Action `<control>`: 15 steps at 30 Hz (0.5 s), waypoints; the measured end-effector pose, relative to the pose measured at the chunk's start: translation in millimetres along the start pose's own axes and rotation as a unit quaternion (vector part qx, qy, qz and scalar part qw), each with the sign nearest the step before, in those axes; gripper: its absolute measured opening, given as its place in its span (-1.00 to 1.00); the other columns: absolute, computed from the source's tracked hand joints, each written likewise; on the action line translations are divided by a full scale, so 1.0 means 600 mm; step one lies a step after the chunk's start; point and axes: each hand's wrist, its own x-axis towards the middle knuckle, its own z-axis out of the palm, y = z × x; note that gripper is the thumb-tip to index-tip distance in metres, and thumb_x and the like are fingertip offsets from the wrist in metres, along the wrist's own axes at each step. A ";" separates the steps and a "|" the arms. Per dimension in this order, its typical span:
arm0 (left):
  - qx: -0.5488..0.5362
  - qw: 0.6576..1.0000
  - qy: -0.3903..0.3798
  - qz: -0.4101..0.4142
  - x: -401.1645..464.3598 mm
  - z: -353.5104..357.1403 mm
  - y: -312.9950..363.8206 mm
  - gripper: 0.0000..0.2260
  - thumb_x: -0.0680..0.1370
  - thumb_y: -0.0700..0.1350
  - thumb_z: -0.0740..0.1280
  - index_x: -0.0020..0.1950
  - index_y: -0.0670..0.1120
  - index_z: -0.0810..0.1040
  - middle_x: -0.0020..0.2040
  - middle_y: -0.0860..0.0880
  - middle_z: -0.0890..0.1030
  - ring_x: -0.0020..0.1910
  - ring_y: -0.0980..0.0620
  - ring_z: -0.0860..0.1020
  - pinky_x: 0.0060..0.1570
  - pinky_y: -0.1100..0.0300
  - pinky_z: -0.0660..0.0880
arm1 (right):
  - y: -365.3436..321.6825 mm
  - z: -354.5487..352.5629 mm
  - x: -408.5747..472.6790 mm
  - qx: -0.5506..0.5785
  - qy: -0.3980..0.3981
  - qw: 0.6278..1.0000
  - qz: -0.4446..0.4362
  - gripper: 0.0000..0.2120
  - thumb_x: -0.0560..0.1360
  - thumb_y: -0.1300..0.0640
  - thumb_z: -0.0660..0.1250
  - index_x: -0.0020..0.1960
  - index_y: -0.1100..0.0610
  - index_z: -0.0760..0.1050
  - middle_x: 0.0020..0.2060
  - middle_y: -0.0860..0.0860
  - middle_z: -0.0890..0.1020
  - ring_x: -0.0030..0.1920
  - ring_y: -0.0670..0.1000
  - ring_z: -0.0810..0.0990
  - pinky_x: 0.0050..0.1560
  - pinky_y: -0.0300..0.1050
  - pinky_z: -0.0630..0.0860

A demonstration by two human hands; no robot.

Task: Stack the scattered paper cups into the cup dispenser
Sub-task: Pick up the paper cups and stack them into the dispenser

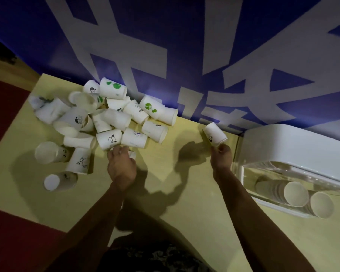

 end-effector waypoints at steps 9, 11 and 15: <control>-0.025 0.998 0.011 0.053 -0.002 -0.013 -0.008 -0.77 0.52 -0.19 0.29 0.16 -0.12 0.57 0.20 -0.11 0.53 0.18 -0.15 0.46 0.07 0.00 0.45 | 0.000 0.035 0.015 0.021 0.080 0.994 0.069 -0.73 0.59 0.16 0.25 0.26 0.20 0.48 0.11 0.13 0.58 0.14 0.17 0.57 0.18 0.13 0.57; -0.047 0.997 0.027 0.047 -0.007 -0.020 -0.006 -0.78 0.52 -0.21 0.30 0.14 -0.13 0.59 0.15 -0.13 0.55 0.13 -0.16 0.51 0.05 -0.01 0.47 | 0.010 0.028 0.006 0.066 0.042 0.993 0.084 -0.67 0.57 0.15 0.29 0.32 0.17 0.45 0.13 0.12 0.57 0.16 0.14 0.56 0.22 0.12 0.55; -0.101 0.992 0.040 0.068 -0.025 -0.032 0.007 -0.81 0.51 -0.25 0.31 0.08 -0.14 0.64 0.00 -0.14 0.60 -0.02 -0.13 0.56 -0.03 0.09 0.45 | 0.002 0.016 0.008 0.182 -0.051 0.973 0.132 -0.52 0.54 0.11 0.37 0.40 0.15 0.34 0.20 0.15 0.53 0.21 0.13 0.55 0.27 0.11 0.51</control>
